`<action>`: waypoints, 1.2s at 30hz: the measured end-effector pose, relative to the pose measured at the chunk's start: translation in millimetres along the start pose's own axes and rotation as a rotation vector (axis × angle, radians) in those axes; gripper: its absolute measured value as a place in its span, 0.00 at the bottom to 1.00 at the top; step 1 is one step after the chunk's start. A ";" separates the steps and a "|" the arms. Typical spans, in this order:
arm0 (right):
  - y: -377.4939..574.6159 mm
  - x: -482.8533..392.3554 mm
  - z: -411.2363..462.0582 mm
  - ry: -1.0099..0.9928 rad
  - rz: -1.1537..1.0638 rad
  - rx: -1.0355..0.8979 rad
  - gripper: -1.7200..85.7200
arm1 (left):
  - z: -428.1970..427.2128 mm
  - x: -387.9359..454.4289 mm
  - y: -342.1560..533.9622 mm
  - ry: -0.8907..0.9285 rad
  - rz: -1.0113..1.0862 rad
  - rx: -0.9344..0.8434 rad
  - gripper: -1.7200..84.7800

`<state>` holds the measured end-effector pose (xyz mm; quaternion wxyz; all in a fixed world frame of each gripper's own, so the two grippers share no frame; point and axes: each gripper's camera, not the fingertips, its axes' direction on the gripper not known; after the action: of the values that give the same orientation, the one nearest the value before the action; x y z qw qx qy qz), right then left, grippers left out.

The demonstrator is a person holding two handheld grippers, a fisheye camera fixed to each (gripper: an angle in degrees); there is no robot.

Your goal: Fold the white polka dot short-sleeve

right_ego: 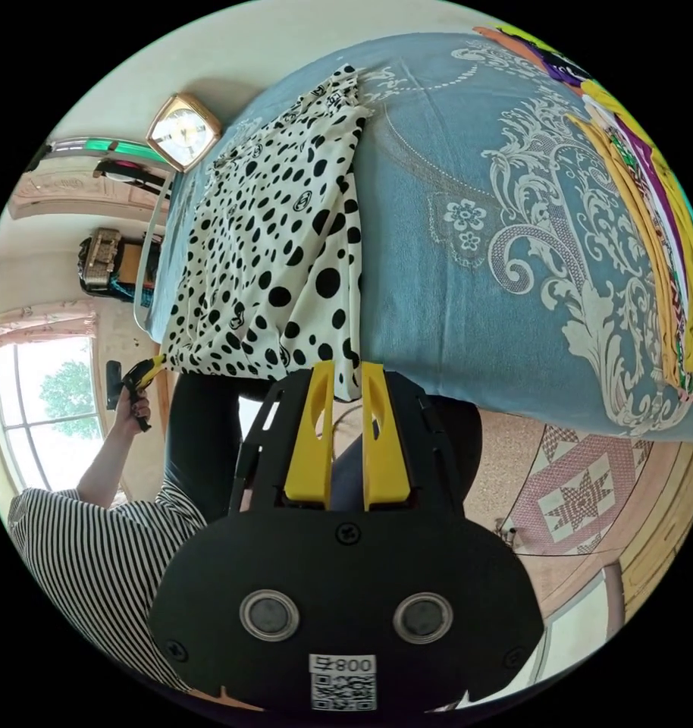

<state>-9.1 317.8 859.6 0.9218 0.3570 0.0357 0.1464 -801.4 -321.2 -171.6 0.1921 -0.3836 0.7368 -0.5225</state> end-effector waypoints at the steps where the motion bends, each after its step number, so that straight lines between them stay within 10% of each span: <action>1: -1.7 0.2 4.1 0.017 0.002 -0.019 0.09 | -0.2 0.9 -0.5 0.000 0.000 0.000 0.03; 28: -19.3 74.1 -126.4 -0.259 -0.044 0.143 0.02 | -18.7 59.2 -60.5 0.104 0.023 0.072 0.03; 36: -173.6 26.9 -312.2 -0.230 -0.243 0.398 0.02 | -99.7 244.8 -233.8 0.224 0.299 0.332 0.03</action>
<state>5.8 406.1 512.8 0.8424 0.5386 0.0016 -0.0167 -939.0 -484.0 109.7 0.2448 -0.1735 0.7060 -0.6415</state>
